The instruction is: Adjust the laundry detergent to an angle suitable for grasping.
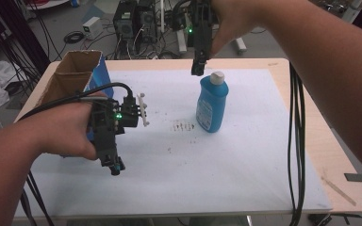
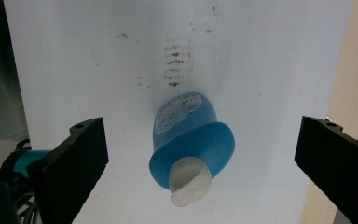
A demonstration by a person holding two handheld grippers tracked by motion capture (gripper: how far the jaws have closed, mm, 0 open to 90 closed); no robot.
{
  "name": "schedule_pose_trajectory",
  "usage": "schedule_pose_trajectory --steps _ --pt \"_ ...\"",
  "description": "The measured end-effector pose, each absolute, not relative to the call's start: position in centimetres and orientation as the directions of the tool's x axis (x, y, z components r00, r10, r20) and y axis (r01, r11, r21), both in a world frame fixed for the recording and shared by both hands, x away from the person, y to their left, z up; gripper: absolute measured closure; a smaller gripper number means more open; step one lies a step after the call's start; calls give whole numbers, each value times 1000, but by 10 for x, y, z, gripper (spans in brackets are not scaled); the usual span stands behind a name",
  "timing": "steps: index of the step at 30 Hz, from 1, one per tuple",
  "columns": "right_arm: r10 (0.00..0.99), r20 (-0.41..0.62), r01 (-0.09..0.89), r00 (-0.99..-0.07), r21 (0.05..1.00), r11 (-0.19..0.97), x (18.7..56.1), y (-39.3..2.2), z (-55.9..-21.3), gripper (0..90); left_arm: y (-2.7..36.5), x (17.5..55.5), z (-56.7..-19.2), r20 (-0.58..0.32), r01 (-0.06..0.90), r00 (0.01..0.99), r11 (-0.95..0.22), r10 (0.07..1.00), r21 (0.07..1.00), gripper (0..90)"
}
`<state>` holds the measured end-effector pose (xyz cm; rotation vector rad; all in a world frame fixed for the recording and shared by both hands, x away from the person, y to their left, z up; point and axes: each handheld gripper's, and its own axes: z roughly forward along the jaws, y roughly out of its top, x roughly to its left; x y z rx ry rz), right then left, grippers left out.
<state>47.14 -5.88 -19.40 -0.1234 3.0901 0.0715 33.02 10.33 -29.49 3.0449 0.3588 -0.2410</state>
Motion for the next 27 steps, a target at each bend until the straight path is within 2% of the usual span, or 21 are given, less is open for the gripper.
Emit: schedule_pose_trajectory --steps 27 --pt "-102 -57 -105 -993 53 993 461 -60 -199 16 102 322 -298 -159 252 956 -967 244 26 16"
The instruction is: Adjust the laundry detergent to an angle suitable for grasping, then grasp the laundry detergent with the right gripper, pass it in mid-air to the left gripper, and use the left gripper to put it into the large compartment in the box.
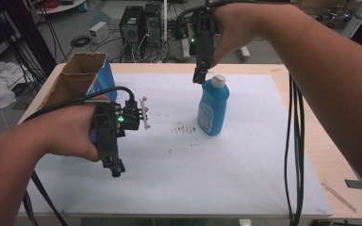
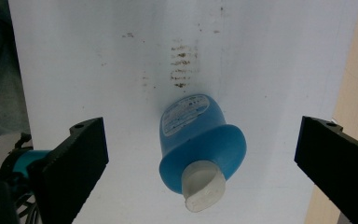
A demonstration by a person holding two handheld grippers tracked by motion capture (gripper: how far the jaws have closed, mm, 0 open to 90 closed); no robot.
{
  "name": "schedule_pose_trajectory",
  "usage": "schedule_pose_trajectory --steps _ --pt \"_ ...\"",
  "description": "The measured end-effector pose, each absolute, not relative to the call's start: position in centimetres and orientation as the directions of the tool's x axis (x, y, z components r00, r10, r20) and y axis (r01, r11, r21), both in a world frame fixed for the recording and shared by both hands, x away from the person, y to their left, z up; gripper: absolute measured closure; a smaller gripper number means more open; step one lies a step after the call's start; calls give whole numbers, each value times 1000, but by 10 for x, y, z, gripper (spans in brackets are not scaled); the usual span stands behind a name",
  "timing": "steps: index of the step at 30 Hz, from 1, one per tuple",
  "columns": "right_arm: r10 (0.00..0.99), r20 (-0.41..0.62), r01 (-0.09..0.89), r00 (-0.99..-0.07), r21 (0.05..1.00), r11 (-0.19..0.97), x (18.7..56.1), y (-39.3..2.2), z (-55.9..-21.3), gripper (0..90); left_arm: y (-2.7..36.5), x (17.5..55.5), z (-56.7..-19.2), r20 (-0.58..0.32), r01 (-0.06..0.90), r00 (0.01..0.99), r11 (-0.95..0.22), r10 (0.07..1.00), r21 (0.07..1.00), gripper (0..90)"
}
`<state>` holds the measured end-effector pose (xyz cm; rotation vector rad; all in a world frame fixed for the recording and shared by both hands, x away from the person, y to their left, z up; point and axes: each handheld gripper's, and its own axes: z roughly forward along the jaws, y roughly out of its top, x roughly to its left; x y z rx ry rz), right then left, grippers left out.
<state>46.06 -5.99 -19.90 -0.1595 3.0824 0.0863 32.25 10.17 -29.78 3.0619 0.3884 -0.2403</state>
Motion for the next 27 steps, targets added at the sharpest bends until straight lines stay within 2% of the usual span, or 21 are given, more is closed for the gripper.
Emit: schedule_pose_trajectory --steps 12,27 --pt "-70 -61 -74 -996 56 996 464 -69 -200 16 96 326 -298 -159 213 966 -976 205 36 16" --pt "-62 -61 -67 -996 78 995 465 -73 -197 16 96 327 -294 -151 220 966 -975 211 43 16"
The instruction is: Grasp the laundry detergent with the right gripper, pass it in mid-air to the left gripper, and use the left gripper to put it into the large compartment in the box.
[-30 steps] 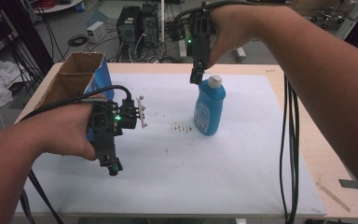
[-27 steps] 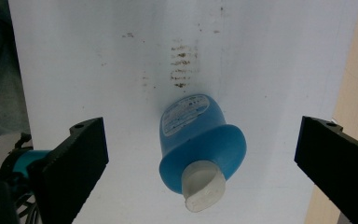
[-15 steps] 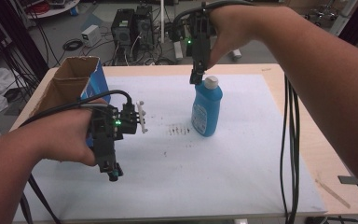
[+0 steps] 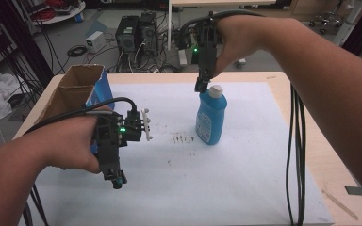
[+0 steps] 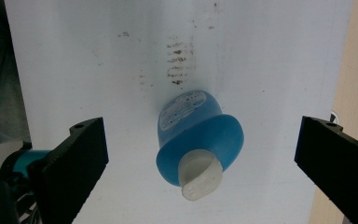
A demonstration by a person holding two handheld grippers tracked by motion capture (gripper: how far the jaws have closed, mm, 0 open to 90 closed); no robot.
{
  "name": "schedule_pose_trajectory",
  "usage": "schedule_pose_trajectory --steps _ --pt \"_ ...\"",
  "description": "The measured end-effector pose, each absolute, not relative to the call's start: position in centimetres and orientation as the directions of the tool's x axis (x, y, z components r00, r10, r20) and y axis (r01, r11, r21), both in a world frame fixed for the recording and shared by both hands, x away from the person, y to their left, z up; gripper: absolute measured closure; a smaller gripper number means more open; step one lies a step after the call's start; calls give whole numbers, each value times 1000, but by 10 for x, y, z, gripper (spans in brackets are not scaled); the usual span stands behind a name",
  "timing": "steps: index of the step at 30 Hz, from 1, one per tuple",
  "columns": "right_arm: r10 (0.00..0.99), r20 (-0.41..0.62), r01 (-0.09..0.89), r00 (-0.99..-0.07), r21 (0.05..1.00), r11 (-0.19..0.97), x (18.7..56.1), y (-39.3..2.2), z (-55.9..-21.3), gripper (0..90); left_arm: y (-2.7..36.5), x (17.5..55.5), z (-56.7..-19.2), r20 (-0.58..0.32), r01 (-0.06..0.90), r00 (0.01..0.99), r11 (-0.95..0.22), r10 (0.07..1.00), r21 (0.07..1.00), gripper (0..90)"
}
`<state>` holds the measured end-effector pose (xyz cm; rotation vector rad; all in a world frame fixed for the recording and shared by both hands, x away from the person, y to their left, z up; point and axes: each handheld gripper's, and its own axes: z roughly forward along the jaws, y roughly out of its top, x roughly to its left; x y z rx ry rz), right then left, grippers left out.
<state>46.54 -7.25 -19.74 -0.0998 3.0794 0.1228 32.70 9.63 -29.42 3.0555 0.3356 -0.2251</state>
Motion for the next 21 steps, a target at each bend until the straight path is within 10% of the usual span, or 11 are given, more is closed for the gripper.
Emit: schedule_pose_trajectory --steps 12,21 --pt "-24 -63 -30 -998 86 996 464 -70 -199 16 101 328 -292 -146 219 967 -975 210 49 17" --pt "136 -118 101 -984 265 959 473 -74 -203 16 103 328 -294 -146 217 967 -975 208 48 17"
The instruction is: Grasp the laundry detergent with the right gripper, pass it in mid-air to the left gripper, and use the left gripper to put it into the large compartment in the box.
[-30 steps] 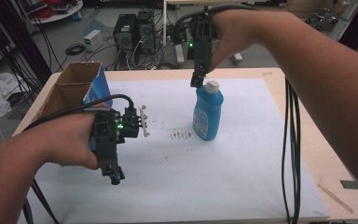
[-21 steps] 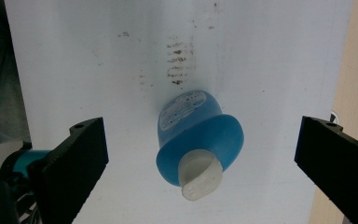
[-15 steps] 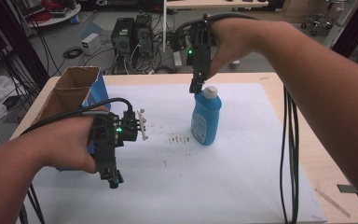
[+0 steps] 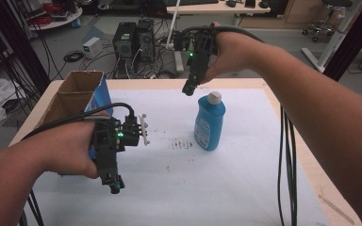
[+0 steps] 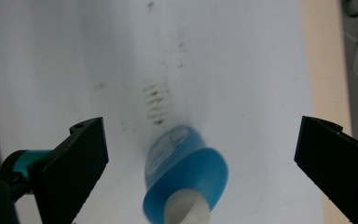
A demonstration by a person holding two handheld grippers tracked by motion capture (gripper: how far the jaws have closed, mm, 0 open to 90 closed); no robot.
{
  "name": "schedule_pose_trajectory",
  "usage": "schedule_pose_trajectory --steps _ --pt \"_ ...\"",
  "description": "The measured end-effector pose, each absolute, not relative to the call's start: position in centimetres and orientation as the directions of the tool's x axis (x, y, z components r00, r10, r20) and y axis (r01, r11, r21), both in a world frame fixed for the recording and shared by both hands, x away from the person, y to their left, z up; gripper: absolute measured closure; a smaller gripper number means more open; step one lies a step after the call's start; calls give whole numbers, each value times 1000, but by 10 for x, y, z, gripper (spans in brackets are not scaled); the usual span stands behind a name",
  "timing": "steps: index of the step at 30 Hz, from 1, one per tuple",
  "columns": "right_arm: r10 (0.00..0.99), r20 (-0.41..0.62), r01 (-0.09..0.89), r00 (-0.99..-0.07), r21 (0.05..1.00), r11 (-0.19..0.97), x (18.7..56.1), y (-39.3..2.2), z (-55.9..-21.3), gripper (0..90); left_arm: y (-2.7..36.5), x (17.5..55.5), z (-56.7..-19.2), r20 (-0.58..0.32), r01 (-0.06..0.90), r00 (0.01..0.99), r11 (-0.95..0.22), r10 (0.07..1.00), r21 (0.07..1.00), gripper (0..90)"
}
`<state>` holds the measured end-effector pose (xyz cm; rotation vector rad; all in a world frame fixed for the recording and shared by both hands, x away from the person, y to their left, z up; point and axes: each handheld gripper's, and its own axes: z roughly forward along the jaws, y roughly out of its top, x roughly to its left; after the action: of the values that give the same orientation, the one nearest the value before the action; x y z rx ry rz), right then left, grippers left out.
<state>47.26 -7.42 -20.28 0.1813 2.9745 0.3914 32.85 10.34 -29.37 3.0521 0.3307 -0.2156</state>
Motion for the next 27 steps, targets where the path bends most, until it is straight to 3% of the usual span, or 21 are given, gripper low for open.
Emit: schedule_pose_trajectory --steps 4,11,21,27 --pt "277 -128 205 -952 405 891 482 -89 -201 16 104 328 -294 -145 216 968 -975 207 50 16" --pt "490 -39 360 -871 628 689 486 -142 -205 16 106 328 -293 -142 218 968 -975 209 46 16" --pt "607 74 452 -791 739 499 460 -215 -233 16 102 327 -294 -140 204 971 -978 196 48 16" --pt "639 95 460 -763 775 434 440 -239 -253 15 98 327 -294 -140 192 973 -981 185 40 16"
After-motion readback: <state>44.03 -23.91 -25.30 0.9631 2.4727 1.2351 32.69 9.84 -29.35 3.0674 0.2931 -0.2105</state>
